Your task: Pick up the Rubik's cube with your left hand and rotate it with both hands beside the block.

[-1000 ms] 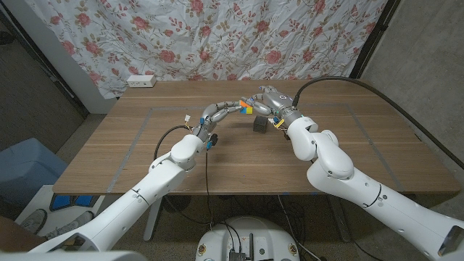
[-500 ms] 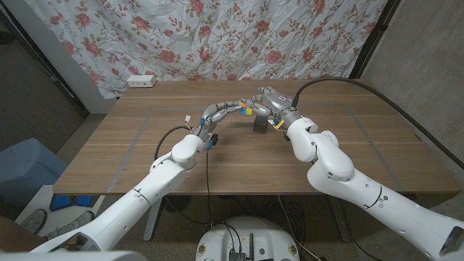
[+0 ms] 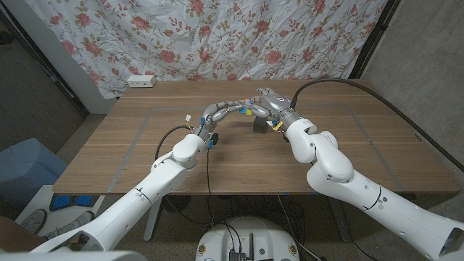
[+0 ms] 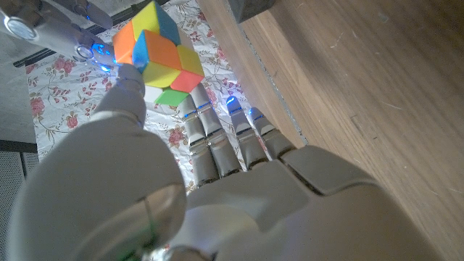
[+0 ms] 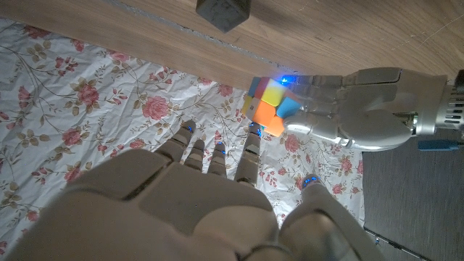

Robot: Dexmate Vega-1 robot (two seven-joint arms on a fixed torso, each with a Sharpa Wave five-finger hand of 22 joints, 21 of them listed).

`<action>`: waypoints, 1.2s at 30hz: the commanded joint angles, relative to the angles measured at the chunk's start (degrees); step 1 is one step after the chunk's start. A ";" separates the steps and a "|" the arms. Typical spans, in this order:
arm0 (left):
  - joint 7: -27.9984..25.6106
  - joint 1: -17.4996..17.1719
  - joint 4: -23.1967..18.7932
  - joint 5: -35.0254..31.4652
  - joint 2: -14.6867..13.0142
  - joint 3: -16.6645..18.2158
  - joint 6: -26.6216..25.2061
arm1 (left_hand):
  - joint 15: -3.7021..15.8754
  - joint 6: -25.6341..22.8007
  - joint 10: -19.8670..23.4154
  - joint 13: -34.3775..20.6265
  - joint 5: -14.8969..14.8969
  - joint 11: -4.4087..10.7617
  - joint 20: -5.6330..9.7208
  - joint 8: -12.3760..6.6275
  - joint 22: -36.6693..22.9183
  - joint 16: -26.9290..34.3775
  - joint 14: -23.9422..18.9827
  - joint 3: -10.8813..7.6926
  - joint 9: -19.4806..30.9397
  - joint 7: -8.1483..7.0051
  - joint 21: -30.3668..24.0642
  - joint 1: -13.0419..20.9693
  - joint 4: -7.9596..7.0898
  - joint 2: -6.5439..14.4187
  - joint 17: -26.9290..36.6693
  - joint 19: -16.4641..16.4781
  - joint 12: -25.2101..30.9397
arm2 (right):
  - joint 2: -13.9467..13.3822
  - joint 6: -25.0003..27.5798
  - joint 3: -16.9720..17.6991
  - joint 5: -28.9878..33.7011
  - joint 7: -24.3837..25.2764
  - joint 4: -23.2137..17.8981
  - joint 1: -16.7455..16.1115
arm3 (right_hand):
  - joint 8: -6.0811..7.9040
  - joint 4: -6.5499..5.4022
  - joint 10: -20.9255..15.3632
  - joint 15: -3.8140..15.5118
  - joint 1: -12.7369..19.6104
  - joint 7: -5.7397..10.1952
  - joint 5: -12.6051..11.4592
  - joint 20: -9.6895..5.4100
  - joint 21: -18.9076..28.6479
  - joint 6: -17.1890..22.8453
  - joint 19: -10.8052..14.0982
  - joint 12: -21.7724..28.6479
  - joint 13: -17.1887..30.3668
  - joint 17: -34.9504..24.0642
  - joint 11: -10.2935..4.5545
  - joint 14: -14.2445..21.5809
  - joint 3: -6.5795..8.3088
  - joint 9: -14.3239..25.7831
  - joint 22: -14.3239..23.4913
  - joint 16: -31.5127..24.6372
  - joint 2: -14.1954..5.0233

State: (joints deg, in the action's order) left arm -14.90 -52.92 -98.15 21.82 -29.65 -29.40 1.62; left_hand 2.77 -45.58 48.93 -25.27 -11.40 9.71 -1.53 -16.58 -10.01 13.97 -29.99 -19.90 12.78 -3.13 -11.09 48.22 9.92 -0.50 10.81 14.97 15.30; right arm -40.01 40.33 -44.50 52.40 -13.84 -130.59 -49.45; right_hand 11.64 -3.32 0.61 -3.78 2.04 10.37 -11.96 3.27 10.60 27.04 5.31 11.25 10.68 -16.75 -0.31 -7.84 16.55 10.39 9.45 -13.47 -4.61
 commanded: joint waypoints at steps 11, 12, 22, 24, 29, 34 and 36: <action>0.02 0.64 0.89 0.27 0.39 -0.02 0.14 | 6.83 -0.91 2.40 -0.09 -0.28 1.76 -0.27 -0.14 -0.07 -0.11 -0.41 -0.01 0.50 0.17 -0.15 0.81 -0.39 1.68 0.09 -0.16 -0.05 | 0.72 -0.97 -0.29 3.09 -1.36 0.40 -1.15 | -0.01 0.00 -0.26 0.14 0.32 -0.14 -0.31 0.03 0.29 0.28 0.31 0.31 0.14 0.11 -0.01 0.28 0.48 0.17 0.18 0.00 -2.66; 0.02 0.66 0.96 0.27 0.42 -0.03 0.19 | 6.87 -0.90 2.38 -0.10 -0.28 1.79 -0.26 -0.13 -0.07 -0.11 -0.41 0.00 0.50 0.14 -0.15 0.81 -0.39 1.68 0.09 -0.15 -0.06 | 0.72 -1.06 -0.24 3.14 -1.47 0.36 -1.21 | -0.02 0.02 -0.26 0.14 0.35 -0.13 -0.31 0.03 0.29 0.26 0.31 0.31 0.14 0.12 -0.03 0.30 0.50 0.17 0.18 0.00 -2.66; 0.02 0.80 1.50 0.71 0.89 0.02 0.50 | 6.79 -0.85 2.36 -0.19 -0.26 1.68 -0.32 0.03 -0.07 -0.15 -0.32 0.08 0.56 0.24 -0.14 0.69 -0.43 1.77 0.09 -0.18 -0.18 | 1.05 -1.52 -0.01 4.47 -1.64 0.32 -2.00 | -0.12 0.16 -0.30 0.20 0.56 0.07 -0.34 0.01 0.26 0.26 0.30 0.28 0.14 0.19 -0.06 0.33 0.70 0.18 0.18 0.02 -2.72; 0.04 0.88 1.64 0.69 0.98 -0.02 0.62 | 6.78 -0.83 2.35 -0.21 -0.25 1.82 -0.31 0.06 -0.07 -0.14 -0.35 0.10 0.56 0.24 -0.15 0.67 -0.43 1.78 0.09 -0.17 -0.20 | 1.13 -1.74 0.10 4.54 -1.49 0.33 -2.25 | -0.10 0.20 -0.33 0.22 0.63 0.09 -0.35 -0.01 0.26 0.34 0.32 0.29 0.14 0.21 -0.09 0.36 0.75 0.18 0.18 0.02 -2.75; 0.14 0.93 1.96 1.13 1.38 -0.01 0.89 | 6.71 -0.80 2.34 -0.24 -0.25 1.68 -0.37 0.14 -0.08 -0.16 -0.30 0.14 0.57 0.22 -0.15 0.59 -0.47 1.84 0.10 -0.17 -0.25 | 1.23 -1.98 0.18 5.21 -1.65 0.24 -2.72 | -0.07 0.29 -0.39 0.27 0.75 0.16 -0.36 0.07 0.27 0.53 0.36 0.29 0.15 0.24 -0.13 0.38 0.84 0.18 0.18 0.02 -2.80; 0.15 0.96 2.11 1.35 1.60 -0.03 1.03 | 6.78 -0.77 2.32 -0.29 -0.25 1.76 -0.36 0.22 -0.08 -0.16 -0.31 0.17 0.62 0.19 -0.16 0.54 -0.47 1.91 0.10 -0.15 -0.32 | 1.20 -2.30 0.42 5.51 -2.05 0.00 -3.24 | -0.05 0.37 -0.47 0.27 0.85 0.19 -0.37 0.02 0.28 0.68 0.42 0.30 0.15 0.27 -0.16 0.42 0.93 0.18 0.18 0.01 -2.85; 0.17 0.95 2.15 1.45 1.68 -0.02 1.15 | 6.77 -0.81 2.33 -0.30 -0.24 1.75 -0.37 0.22 -0.08 -0.17 -0.30 0.20 0.62 0.23 -0.16 0.50 -0.48 1.92 0.10 -0.14 -0.33 | 1.05 -2.60 0.51 5.58 -2.21 -0.08 -3.42 | -0.02 0.38 -0.47 0.40 0.85 0.19 -0.36 0.03 0.28 0.82 0.44 0.29 0.15 0.26 -0.23 0.44 0.95 0.18 0.18 0.00 -2.86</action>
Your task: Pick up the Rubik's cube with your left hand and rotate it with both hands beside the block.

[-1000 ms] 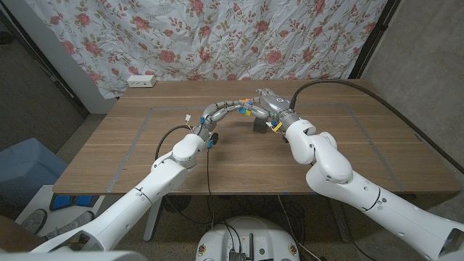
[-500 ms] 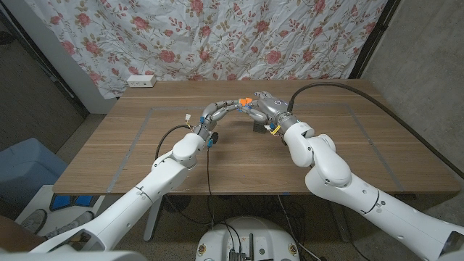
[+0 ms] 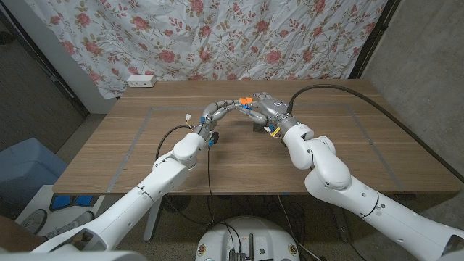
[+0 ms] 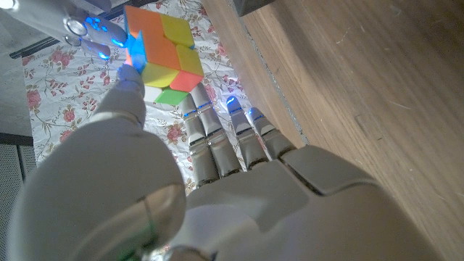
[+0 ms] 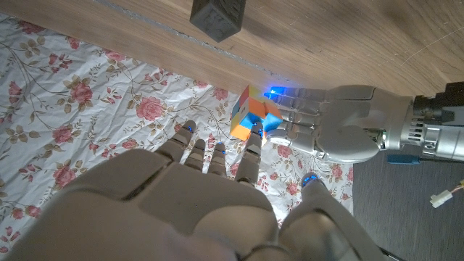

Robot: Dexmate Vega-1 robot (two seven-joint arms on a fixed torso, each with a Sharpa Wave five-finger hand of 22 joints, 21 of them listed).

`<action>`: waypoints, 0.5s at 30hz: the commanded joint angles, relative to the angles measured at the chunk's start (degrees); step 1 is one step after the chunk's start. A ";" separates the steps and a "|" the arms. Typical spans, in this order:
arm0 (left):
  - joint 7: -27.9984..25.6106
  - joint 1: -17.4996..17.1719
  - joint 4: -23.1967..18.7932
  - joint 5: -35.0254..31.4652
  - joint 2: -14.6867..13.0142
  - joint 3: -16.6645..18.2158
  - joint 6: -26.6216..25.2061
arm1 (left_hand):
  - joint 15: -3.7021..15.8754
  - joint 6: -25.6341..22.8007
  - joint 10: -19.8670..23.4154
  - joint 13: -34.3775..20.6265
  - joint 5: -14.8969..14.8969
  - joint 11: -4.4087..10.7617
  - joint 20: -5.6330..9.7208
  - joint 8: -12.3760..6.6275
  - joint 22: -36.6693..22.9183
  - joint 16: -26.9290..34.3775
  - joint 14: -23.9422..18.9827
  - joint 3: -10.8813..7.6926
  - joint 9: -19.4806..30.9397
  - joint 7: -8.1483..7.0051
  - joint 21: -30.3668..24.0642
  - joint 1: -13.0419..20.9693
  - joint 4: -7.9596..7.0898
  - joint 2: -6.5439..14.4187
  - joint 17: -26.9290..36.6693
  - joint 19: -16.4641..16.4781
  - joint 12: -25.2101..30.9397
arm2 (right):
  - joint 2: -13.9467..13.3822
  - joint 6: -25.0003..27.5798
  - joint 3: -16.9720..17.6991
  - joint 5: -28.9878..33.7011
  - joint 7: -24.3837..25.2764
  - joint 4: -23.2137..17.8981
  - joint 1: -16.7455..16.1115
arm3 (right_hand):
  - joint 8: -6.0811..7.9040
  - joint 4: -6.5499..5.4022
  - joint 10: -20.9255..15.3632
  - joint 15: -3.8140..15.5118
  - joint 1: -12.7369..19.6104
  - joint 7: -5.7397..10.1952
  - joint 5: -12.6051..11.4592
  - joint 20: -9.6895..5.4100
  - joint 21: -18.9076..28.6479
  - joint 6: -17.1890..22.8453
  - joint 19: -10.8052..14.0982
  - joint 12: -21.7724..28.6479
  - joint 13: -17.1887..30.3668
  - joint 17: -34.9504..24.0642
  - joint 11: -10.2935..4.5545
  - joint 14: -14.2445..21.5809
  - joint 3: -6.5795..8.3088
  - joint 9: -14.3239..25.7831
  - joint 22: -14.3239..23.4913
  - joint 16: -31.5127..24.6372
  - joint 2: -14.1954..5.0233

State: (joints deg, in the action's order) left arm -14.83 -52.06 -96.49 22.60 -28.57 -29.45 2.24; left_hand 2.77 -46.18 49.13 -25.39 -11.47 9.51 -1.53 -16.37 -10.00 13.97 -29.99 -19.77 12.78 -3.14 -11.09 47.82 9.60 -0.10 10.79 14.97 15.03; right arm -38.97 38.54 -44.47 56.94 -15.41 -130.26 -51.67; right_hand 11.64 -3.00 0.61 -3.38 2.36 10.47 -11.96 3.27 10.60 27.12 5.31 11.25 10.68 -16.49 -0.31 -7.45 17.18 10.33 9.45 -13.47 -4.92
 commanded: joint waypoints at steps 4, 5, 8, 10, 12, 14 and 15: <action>0.01 0.06 0.50 0.72 0.70 0.03 0.69 | 6.80 -0.19 2.06 -0.22 -0.16 1.93 -0.37 0.07 -0.09 -0.17 -0.28 0.08 0.62 0.28 -0.16 0.85 -0.19 1.60 0.13 -0.14 -0.12 | 0.05 -0.89 0.70 1.36 -0.90 -0.54 -1.63 | 0.06 0.13 -0.60 -0.04 0.61 0.25 -0.36 0.03 0.26 1.05 0.43 0.33 0.15 0.02 -0.31 0.12 0.38 0.24 0.17 -0.02 -2.56; -0.01 0.04 0.47 0.75 0.71 0.03 0.70 | 6.81 -0.15 2.08 -0.23 -0.16 1.88 -0.39 0.10 -0.09 -0.15 -0.33 0.08 0.62 0.25 -0.16 0.84 -0.20 1.64 0.13 -0.14 -0.12 | 0.03 -0.97 0.79 1.31 -1.06 -0.59 -1.69 | 0.04 0.13 -0.59 -0.04 0.61 0.24 -0.36 0.04 0.25 1.04 0.41 0.32 0.15 0.02 -0.29 0.15 0.39 0.24 0.17 -0.04 -2.56; 0.05 0.04 0.39 0.71 0.66 -0.02 0.72 | 6.77 -0.10 2.12 -0.25 -0.16 2.06 -0.40 0.16 -0.09 -0.14 -0.34 0.10 0.62 0.30 -0.16 0.80 -0.20 1.66 0.13 -0.15 -0.13 | 0.12 -1.10 0.93 1.54 -1.02 -0.55 -1.93 | 0.01 0.15 -0.62 -0.02 0.62 0.30 -0.36 0.04 0.24 1.03 0.39 0.32 0.15 0.02 -0.30 0.14 0.42 0.24 0.17 -0.03 -2.57; 0.10 0.04 0.37 0.74 0.68 -0.04 0.78 | 6.72 -0.12 2.08 -0.26 -0.15 2.07 -0.40 0.17 -0.10 -0.15 -0.33 0.12 0.63 0.27 -0.17 0.77 -0.21 1.67 0.13 -0.13 -0.16 | 0.28 -1.07 1.01 1.66 -0.97 -0.43 -2.09 | -0.01 0.17 -0.62 -0.02 0.65 0.30 -0.36 0.01 0.24 1.01 0.39 0.31 0.15 0.03 -0.30 0.15 0.44 0.24 0.17 -0.04 -2.58; 0.13 0.04 0.35 0.71 0.66 -0.07 0.82 | 6.67 -0.15 2.10 -0.27 -0.15 2.04 -0.43 0.18 -0.10 -0.13 -0.37 0.14 0.63 0.29 -0.16 0.73 -0.22 1.68 0.13 -0.15 -0.17 | 0.38 -1.10 1.14 1.68 -0.83 -0.33 -2.28 | -0.04 0.19 -0.61 -0.01 0.68 0.26 -0.36 0.05 0.24 0.99 0.41 0.30 0.15 0.03 -0.31 0.14 0.47 0.24 0.17 -0.03 -2.59; 0.19 0.01 0.31 0.79 0.68 -0.07 0.86 | 6.64 -0.06 2.10 -0.28 -0.15 2.09 -0.45 0.24 -0.10 -0.15 -0.32 0.15 0.63 0.29 -0.16 0.70 -0.23 1.71 0.14 -0.15 -0.18 | 0.50 -1.09 1.29 1.66 -0.63 -0.23 -2.47 | -0.05 0.21 -0.63 0.03 0.69 0.30 -0.35 0.05 0.23 1.02 0.40 0.30 0.15 0.03 -0.31 0.14 0.49 0.24 0.17 -0.03 -2.59; 0.31 0.01 0.36 0.84 0.69 -0.09 1.01 | 6.70 -0.09 2.07 -0.28 -0.15 2.10 -0.46 0.24 -0.10 -0.14 -0.34 0.15 0.63 0.28 -0.16 0.68 -0.25 1.74 0.15 -0.15 -0.20 | 0.49 -1.16 1.34 1.71 -0.46 -0.14 -2.55 | -0.07 0.22 -0.63 0.02 0.69 0.31 -0.35 0.05 0.24 1.00 0.41 0.29 0.15 0.03 -0.31 0.16 0.50 0.24 0.17 -0.05 -2.59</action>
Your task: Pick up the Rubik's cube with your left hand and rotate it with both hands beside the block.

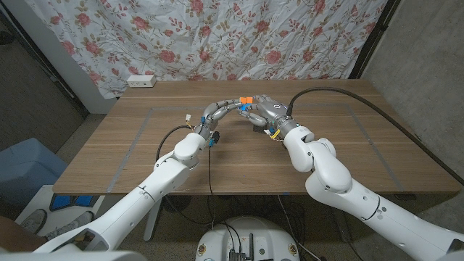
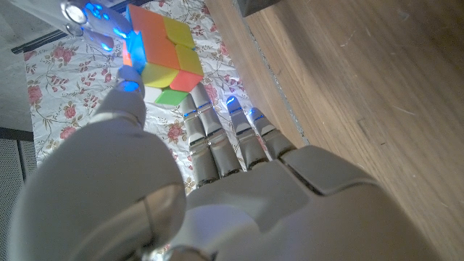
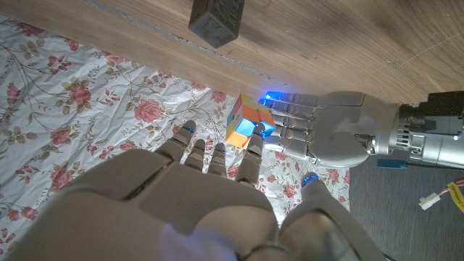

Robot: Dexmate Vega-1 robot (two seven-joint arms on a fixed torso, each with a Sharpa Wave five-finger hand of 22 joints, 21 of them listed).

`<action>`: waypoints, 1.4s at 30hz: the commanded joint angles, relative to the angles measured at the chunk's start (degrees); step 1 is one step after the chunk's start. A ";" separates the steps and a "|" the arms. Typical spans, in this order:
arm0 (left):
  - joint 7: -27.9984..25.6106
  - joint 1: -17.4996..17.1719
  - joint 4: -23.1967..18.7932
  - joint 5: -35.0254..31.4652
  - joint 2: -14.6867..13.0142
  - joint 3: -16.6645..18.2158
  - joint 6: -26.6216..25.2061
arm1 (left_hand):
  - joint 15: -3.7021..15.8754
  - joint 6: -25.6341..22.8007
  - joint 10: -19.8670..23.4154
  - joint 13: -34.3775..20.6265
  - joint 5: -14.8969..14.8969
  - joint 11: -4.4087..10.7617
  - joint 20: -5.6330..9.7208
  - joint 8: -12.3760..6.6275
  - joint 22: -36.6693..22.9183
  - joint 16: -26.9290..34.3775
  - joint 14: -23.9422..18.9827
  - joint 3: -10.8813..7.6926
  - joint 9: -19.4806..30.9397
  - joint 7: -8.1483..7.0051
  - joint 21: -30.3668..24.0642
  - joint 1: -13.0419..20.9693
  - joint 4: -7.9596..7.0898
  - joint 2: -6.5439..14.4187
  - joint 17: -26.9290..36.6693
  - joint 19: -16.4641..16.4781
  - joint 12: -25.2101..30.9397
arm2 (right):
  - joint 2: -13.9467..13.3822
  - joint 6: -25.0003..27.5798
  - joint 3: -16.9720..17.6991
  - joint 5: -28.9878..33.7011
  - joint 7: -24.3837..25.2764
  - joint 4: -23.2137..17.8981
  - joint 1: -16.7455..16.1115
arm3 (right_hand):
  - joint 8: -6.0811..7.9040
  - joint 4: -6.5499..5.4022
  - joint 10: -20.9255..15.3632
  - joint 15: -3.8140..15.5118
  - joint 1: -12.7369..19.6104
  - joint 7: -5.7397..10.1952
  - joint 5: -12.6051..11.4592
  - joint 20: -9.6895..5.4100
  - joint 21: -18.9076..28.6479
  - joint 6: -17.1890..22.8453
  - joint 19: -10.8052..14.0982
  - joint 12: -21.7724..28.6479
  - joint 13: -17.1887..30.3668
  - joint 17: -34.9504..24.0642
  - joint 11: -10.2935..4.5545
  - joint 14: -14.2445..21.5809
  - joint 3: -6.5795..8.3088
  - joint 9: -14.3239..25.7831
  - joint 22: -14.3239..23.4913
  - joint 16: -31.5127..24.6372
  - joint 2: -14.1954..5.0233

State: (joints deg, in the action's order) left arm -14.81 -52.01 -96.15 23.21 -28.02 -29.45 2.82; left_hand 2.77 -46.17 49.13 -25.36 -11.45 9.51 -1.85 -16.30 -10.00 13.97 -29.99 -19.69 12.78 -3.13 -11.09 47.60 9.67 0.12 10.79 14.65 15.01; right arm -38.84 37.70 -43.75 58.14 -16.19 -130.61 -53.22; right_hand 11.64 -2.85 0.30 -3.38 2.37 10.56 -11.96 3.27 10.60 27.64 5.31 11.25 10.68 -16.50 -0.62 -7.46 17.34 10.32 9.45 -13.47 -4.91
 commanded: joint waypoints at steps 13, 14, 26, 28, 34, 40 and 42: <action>0.14 -0.61 -0.49 0.45 0.06 0.01 0.57 | 6.74 -0.36 2.25 -0.39 -0.14 2.27 -0.15 0.24 -0.10 -0.11 -0.42 0.17 0.64 0.23 -0.18 0.72 -0.30 1.60 0.14 0.19 -0.24 | 0.89 1.06 0.95 0.92 0.07 0.61 -1.78 | -0.19 0.13 -0.30 -0.02 0.70 0.20 -0.32 0.01 0.20 0.47 0.39 0.24 0.16 0.02 0.11 0.17 0.44 0.26 0.17 -0.07 -2.61; 0.15 -0.63 -0.52 0.43 0.01 -0.01 0.54 | 6.71 -0.33 2.24 -0.40 -0.14 2.33 -0.12 0.27 -0.10 -0.12 -0.39 0.17 0.64 0.19 -0.18 0.70 -0.30 1.62 0.14 0.19 -0.26 | 0.88 1.19 0.90 1.01 -0.12 0.59 -1.78 | -0.19 0.13 -0.32 -0.01 0.70 0.18 -0.31 0.02 0.22 0.48 0.42 0.24 0.16 0.02 0.08 0.16 0.45 0.26 0.17 -0.07 -2.61; -0.14 -0.94 -0.73 0.29 -0.12 0.14 0.73 | 6.65 -0.30 2.17 -0.39 -0.11 2.32 -0.20 0.44 -0.11 -0.10 -0.38 0.28 0.65 0.19 -0.18 0.38 -0.40 1.80 0.17 0.18 -0.46 | 0.94 3.16 -0.08 6.53 -3.80 0.85 -1.81 | -0.31 0.21 -0.40 0.00 0.73 0.30 -0.28 -0.05 0.25 0.39 0.56 0.24 0.16 0.02 -0.06 0.27 0.53 0.27 0.17 -0.13 -2.58; -0.13 -0.97 -0.81 0.25 -0.19 0.14 0.68 | 6.65 -0.21 2.12 -0.38 -0.11 2.24 -0.20 0.51 -0.11 -0.10 -0.39 0.29 0.65 0.10 -0.17 0.37 -0.38 1.81 0.17 0.17 -0.51 | 0.90 2.78 0.53 6.02 -3.08 0.62 -2.29 | -0.34 0.21 -0.51 0.14 0.71 0.35 -0.27 0.00 0.27 0.38 0.63 0.27 0.16 0.01 0.12 0.41 0.55 0.27 0.17 -0.20 -2.57; -0.24 -1.16 -1.03 0.24 -0.29 0.22 0.68 | 6.60 -0.25 2.08 -0.41 -0.11 2.33 -0.25 0.55 -0.11 -0.12 -0.37 0.28 0.65 0.14 -0.17 0.41 -0.31 1.85 0.15 0.15 -0.57 | 0.48 1.59 2.08 4.50 -0.97 -0.03 -3.66 | -0.35 0.24 -0.88 0.29 0.71 0.35 -0.25 0.03 0.34 0.42 0.86 0.39 0.17 0.03 0.07 0.76 0.60 0.28 0.17 -0.31 -2.49; 0.05 -1.20 -1.25 0.30 -0.59 0.26 0.54 | 6.55 -0.12 1.98 -0.45 -0.12 2.28 -0.28 0.69 -0.11 -0.17 -0.28 0.27 0.65 0.24 -0.17 0.40 -0.28 1.95 0.14 0.14 -0.66 | 0.20 0.85 3.65 2.55 1.29 -0.57 -4.82 | -0.38 0.24 -1.33 0.34 0.68 0.55 -0.24 0.03 0.36 0.45 1.00 0.53 0.17 0.06 0.02 1.03 0.67 0.28 0.17 -0.38 -2.42; 0.03 -1.23 -1.37 0.38 -0.65 0.31 0.35 | 6.56 -0.13 2.02 -0.46 -0.12 2.15 -0.30 0.71 -0.11 -0.17 -0.27 0.27 0.66 0.25 -0.16 0.39 -0.27 1.97 0.14 0.13 -0.66 | 0.39 0.58 4.53 0.90 2.48 -0.72 -5.37 | -0.39 0.26 -1.37 0.32 0.70 0.58 -0.24 0.09 0.38 0.45 1.07 0.53 0.17 0.07 0.04 1.07 0.70 0.28 0.17 -0.39 -2.41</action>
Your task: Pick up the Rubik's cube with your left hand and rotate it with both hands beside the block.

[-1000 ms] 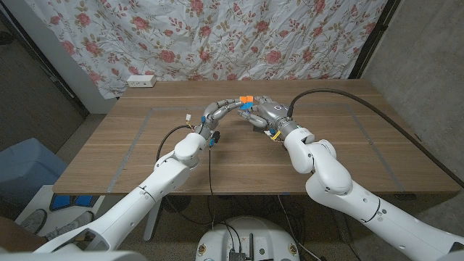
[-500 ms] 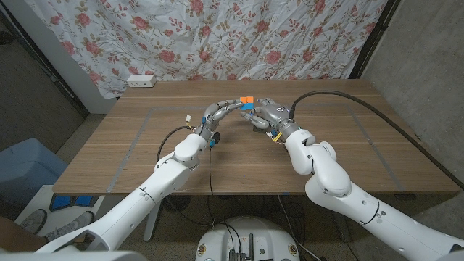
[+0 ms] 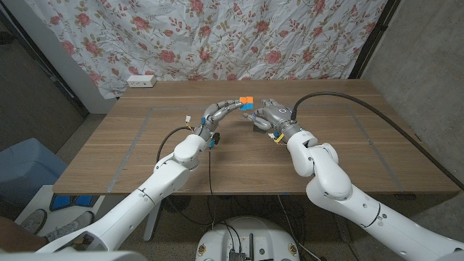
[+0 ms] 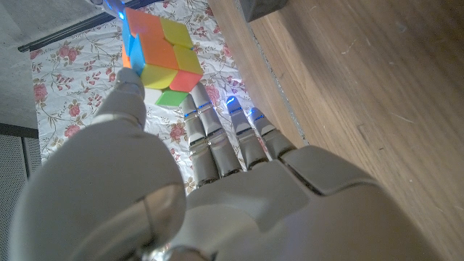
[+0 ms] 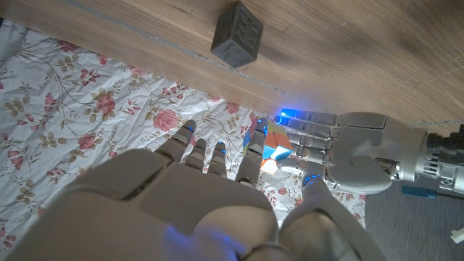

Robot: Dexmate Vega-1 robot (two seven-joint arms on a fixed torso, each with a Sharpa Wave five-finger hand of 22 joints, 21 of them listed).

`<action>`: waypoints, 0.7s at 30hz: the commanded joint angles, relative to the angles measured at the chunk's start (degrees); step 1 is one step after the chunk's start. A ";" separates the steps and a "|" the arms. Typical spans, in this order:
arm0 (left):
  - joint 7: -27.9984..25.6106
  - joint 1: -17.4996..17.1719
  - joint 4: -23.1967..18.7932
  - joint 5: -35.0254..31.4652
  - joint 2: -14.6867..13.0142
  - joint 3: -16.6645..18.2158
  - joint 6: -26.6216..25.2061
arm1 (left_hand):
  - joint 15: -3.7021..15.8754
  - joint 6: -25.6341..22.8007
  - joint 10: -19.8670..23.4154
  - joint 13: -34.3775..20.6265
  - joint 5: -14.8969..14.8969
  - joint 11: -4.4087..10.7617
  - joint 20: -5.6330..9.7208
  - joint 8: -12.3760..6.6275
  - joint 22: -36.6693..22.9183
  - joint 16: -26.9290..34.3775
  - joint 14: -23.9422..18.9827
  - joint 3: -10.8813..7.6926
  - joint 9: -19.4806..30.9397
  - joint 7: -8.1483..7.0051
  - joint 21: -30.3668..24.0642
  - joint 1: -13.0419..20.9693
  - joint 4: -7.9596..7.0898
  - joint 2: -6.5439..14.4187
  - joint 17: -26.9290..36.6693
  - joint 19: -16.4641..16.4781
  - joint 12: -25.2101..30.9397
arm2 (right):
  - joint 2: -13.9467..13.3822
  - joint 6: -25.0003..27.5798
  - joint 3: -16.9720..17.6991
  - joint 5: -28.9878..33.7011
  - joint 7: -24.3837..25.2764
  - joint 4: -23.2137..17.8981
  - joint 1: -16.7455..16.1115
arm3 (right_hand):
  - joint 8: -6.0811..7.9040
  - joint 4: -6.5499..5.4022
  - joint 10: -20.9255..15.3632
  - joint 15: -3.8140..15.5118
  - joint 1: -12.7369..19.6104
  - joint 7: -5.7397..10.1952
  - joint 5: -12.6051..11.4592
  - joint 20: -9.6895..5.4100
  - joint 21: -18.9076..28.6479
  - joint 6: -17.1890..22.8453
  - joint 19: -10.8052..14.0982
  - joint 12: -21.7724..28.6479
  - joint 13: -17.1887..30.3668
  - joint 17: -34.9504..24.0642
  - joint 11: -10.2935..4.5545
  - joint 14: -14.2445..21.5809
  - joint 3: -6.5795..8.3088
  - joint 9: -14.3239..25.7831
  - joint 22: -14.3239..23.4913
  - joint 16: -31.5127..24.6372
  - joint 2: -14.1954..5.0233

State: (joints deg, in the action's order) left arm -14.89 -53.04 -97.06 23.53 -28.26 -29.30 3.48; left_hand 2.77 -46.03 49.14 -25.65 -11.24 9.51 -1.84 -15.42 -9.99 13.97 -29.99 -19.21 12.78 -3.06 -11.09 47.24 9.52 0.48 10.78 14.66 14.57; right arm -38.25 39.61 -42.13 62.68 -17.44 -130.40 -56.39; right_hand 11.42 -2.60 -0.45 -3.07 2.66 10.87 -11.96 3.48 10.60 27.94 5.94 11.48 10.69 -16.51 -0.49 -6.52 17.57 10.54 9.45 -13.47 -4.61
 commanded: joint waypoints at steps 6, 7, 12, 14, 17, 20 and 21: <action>0.70 0.04 -0.45 0.11 -0.70 0.14 -0.29 | 6.53 -0.27 1.94 -0.19 -0.32 2.16 -0.29 -0.10 -0.12 -0.23 -0.24 -0.18 0.67 0.26 -0.17 0.77 -0.04 1.57 0.10 0.13 -0.30 | -0.88 -1.87 3.96 -6.25 5.57 -1.16 -2.49 | -0.17 -0.01 -1.07 0.03 0.33 0.21 -0.22 -0.02 0.46 0.23 0.75 0.43 0.17 0.09 -0.10 0.34 0.50 0.06 0.16 -0.44 -2.62; 0.70 0.05 -0.51 0.11 -0.74 0.16 -0.34 | 6.50 -0.30 1.95 -0.19 -0.31 2.10 -0.29 -0.10 -0.12 -0.24 -0.21 -0.18 0.67 0.31 -0.17 0.76 -0.04 1.57 0.10 0.12 -0.31 | -0.91 -1.95 4.12 -6.67 6.01 -1.18 -2.57 | -0.16 -0.01 -1.16 0.02 0.33 0.20 -0.22 0.01 0.49 0.26 0.84 0.45 0.17 0.10 -0.07 0.41 0.50 0.07 0.16 -0.46 -2.59; 0.89 0.06 -0.79 0.18 -1.04 0.25 -0.59 | 6.47 -0.27 2.00 -0.14 -0.31 2.05 -0.32 -0.02 -0.12 -0.26 -0.21 -0.18 0.67 0.29 -0.17 0.78 0.00 1.62 0.09 0.11 -0.38 | -1.32 -2.34 4.65 -8.48 7.67 -1.27 -2.74 | -0.15 -0.04 -1.69 0.15 0.26 0.18 -0.20 0.13 0.59 0.35 1.26 0.60 0.18 0.13 0.00 0.73 0.56 0.07 0.16 -0.55 -2.53; 1.09 0.07 -1.03 0.20 -1.33 0.25 -0.87 | 6.47 -0.40 1.89 -0.07 -0.31 1.94 -0.31 -0.03 -0.12 -0.28 -0.20 -0.17 0.67 0.42 -0.17 0.78 0.01 1.62 0.09 0.12 -0.48 | -1.33 -2.40 4.90 -9.28 8.51 -1.31 -2.86 | -0.17 -0.07 -2.06 0.30 0.21 0.12 -0.19 0.16 0.62 0.37 1.45 0.69 0.18 0.13 0.15 1.01 0.60 0.07 0.16 -0.65 -2.54; 1.68 0.30 -1.20 0.05 -1.94 0.19 -1.21 | 6.34 -0.46 1.86 0.02 -0.31 1.94 -0.27 -0.02 -0.12 -0.33 -0.14 -0.17 0.67 0.46 -0.17 0.80 0.05 1.58 0.07 0.11 -0.56 | -1.55 -3.03 5.61 -11.06 10.18 -1.26 -3.13 | -0.18 -0.04 -2.23 0.16 0.27 -0.02 -0.21 0.08 0.71 0.38 1.78 0.71 0.18 0.19 0.14 1.23 0.69 0.08 0.15 -0.68 -2.54; 2.01 0.42 -1.24 0.09 -2.19 0.25 -1.25 | 6.34 -0.47 1.88 0.12 -0.31 1.82 -0.27 0.02 -0.12 -0.35 -0.13 -0.18 0.68 0.47 -0.18 0.85 0.09 1.60 0.05 0.13 -0.64 | -1.97 -3.19 5.95 -12.20 10.96 -1.31 -3.02 | -0.18 -0.08 -2.61 0.09 0.22 -0.25 -0.21 -0.25 0.83 0.41 2.26 0.80 0.18 0.22 0.19 1.46 0.75 0.08 0.15 -0.73 -2.52; 1.97 0.45 -1.31 0.03 -2.24 0.26 -1.30 | 6.33 -0.47 1.86 0.18 -0.31 1.75 -0.25 0.04 -0.12 -0.37 -0.11 -0.18 0.68 0.46 -0.18 0.86 0.09 1.62 0.05 0.14 -0.69 | -2.00 -3.02 5.96 -12.33 11.25 -1.35 -2.99 | -0.20 -0.09 -2.70 0.10 0.20 -0.30 -0.21 -0.40 0.87 0.39 2.42 0.81 0.19 0.23 0.19 1.46 0.77 0.08 0.15 -0.71 -2.51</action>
State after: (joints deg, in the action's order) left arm -14.27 -52.96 -97.88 23.60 -29.45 -29.13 3.13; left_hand 2.77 -46.05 49.14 -25.49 -11.24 9.51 -1.84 -15.08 -9.99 13.75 -29.99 -19.11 12.78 -3.02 -11.09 46.93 9.59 0.79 10.65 14.66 14.14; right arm -39.15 37.34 -38.32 54.51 -10.01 -131.43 -58.73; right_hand 11.42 -2.58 -2.49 -2.97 2.66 10.86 -11.96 3.27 10.83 27.93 7.37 11.91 10.81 -16.22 -0.32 -5.19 18.09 10.54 9.45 -13.79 -4.61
